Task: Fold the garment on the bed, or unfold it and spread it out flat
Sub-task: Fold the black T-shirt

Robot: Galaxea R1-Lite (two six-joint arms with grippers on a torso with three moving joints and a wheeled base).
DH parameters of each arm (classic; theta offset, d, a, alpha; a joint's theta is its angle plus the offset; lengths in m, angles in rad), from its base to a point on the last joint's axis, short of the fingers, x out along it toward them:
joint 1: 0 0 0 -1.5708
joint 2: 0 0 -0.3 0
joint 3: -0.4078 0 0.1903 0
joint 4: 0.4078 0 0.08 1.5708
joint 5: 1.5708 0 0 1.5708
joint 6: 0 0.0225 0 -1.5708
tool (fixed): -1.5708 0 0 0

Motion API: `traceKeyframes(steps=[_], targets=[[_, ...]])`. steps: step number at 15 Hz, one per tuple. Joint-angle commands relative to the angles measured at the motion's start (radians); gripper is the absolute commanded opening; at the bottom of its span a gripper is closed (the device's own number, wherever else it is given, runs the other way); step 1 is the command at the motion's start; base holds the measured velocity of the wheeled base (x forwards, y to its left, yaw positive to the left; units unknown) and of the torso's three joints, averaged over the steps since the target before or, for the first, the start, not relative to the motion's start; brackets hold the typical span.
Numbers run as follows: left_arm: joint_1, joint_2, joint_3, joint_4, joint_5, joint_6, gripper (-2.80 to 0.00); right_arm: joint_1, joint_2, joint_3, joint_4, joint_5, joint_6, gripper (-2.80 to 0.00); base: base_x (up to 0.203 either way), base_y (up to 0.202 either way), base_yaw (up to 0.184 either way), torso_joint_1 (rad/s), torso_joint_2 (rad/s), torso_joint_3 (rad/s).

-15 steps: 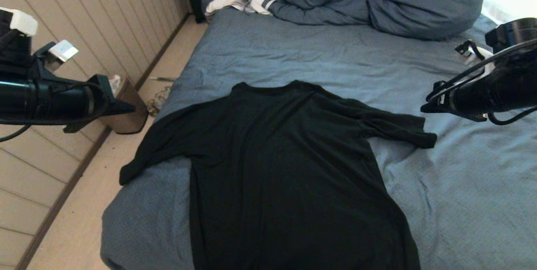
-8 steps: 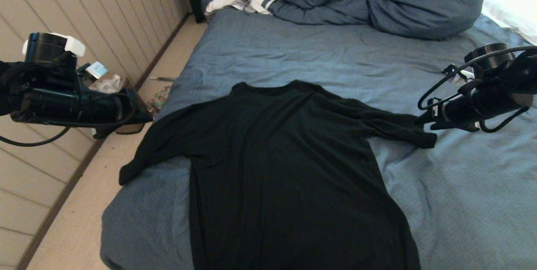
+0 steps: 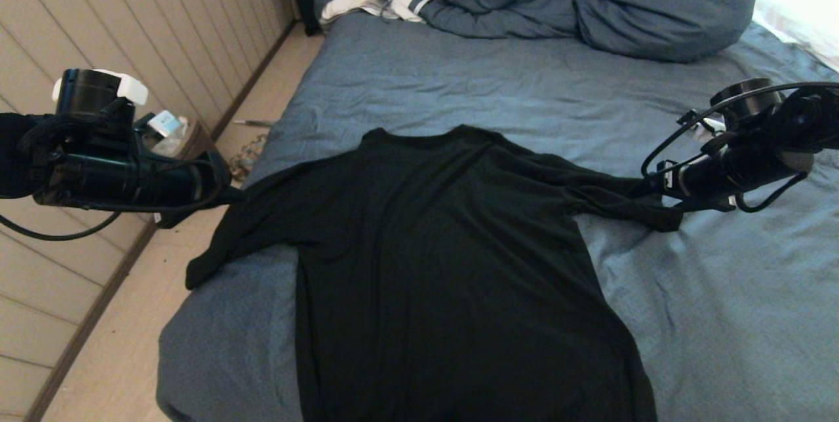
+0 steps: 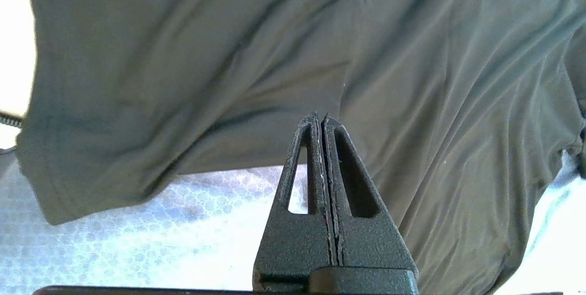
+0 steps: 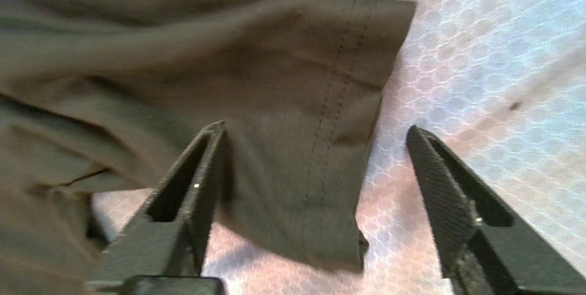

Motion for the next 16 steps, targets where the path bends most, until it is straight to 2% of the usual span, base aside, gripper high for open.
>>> traceKeyframes(steps=[1,2,3,7,10,13,16], targets=[[-0.007,-0.003,0.010,-0.002,-0.002,-0.004,-2.80,0.004,0.024,-0.003,0.003,0.004,0.005,0.00,0.000,0.000,0.000,0.000,0.00,0.000],[-0.007,-0.001,0.010,-0.002,-0.002,-0.004,-2.80,0.006,0.036,-0.004,0.002,0.005,0.009,0.00,0.000,0.000,0.000,0.000,0.00,0.000],[-0.007,-0.001,0.012,-0.002,-0.002,-0.004,-2.80,0.006,0.047,-0.006,0.002,0.005,0.012,-2.80,0.000,0.000,0.000,0.000,0.00,0.000],[-0.009,-0.001,0.022,-0.003,-0.002,-0.004,-2.80,0.007,0.025,0.000,-0.003,0.017,0.020,-2.80,0.000,0.000,0.000,0.000,0.00,0.000],[-0.019,-0.004,0.026,-0.003,-0.002,-0.004,-2.80,0.012,-0.003,-0.014,-0.011,0.034,0.075,-2.80,0.000,0.000,0.000,0.000,0.00,0.000],[-0.024,-0.009,0.033,-0.003,-0.002,-0.005,-2.80,-0.003,-0.048,-0.026,-0.083,0.033,0.092,-2.80,0.000,0.000,0.000,0.000,0.00,0.000],[-0.024,-0.020,0.036,-0.003,-0.002,-0.005,-2.80,-0.026,-0.071,-0.077,-0.089,0.033,0.106,-2.80,0.000,0.000,0.000,0.000,0.00,0.000]])
